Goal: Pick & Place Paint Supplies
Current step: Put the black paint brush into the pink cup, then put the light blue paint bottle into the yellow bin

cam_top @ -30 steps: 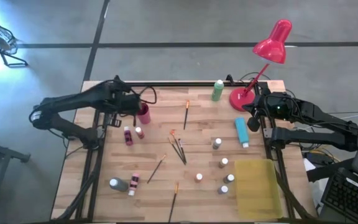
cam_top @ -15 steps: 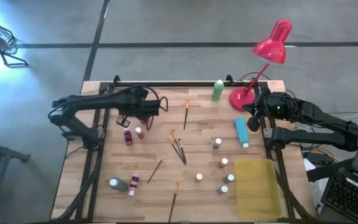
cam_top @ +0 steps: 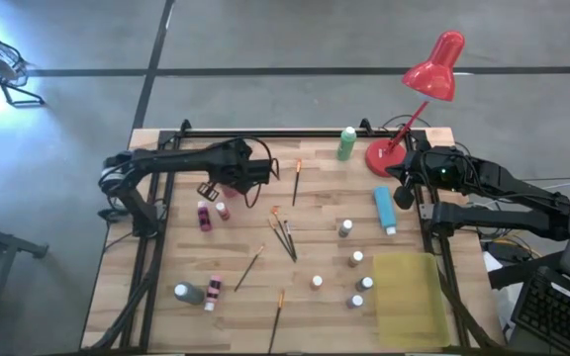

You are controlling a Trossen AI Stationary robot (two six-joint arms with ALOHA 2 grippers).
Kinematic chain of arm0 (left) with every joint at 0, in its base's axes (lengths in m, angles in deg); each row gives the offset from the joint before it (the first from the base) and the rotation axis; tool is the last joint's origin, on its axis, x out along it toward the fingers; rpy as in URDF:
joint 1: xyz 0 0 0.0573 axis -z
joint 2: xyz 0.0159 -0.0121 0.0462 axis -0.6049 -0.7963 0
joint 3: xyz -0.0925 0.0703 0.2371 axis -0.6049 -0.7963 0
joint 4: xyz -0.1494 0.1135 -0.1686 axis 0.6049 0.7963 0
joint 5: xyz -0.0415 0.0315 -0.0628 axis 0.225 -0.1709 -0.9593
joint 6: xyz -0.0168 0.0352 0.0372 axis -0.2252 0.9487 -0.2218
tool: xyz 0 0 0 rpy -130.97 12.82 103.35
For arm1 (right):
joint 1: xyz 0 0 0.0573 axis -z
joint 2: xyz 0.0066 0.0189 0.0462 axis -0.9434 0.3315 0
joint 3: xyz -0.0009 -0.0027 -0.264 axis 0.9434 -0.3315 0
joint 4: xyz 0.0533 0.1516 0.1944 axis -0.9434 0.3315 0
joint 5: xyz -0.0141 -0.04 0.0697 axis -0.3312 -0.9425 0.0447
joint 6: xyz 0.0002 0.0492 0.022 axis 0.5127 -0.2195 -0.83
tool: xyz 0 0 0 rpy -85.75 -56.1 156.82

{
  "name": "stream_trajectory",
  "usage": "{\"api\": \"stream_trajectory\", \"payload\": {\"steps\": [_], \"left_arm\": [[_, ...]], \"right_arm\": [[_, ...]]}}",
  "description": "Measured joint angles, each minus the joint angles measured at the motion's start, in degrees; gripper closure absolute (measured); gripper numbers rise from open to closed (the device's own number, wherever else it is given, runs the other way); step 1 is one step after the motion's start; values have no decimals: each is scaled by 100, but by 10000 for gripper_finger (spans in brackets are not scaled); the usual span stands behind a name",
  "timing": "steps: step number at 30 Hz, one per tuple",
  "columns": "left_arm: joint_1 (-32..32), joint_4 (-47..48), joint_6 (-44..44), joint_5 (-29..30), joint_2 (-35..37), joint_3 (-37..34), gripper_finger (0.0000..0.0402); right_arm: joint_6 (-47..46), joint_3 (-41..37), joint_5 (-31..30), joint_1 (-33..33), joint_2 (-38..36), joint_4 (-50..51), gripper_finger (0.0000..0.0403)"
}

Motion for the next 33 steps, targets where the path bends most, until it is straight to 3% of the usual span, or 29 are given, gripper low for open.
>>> {"api": "stream_trajectory", "payload": {"steps": [11, 18, 27, 33], "left_arm": [[-80, -11, 126, -7, -163, 0, 399], [-80, -54, -13, 219, -79, 0, 372], [-69, -55, -67, -5, -73, 2, 335], [-62, -41, -614, -7, -73, 418, 307]], "right_arm": [[2, 1, 1, 0, 0, 0, 394], [1, 1, 1, 0, 1, 0, 394], [2, 1, 0, 0, 1, 0, 394], [1, 1, 0, 0, 0, 0, 394]]}}
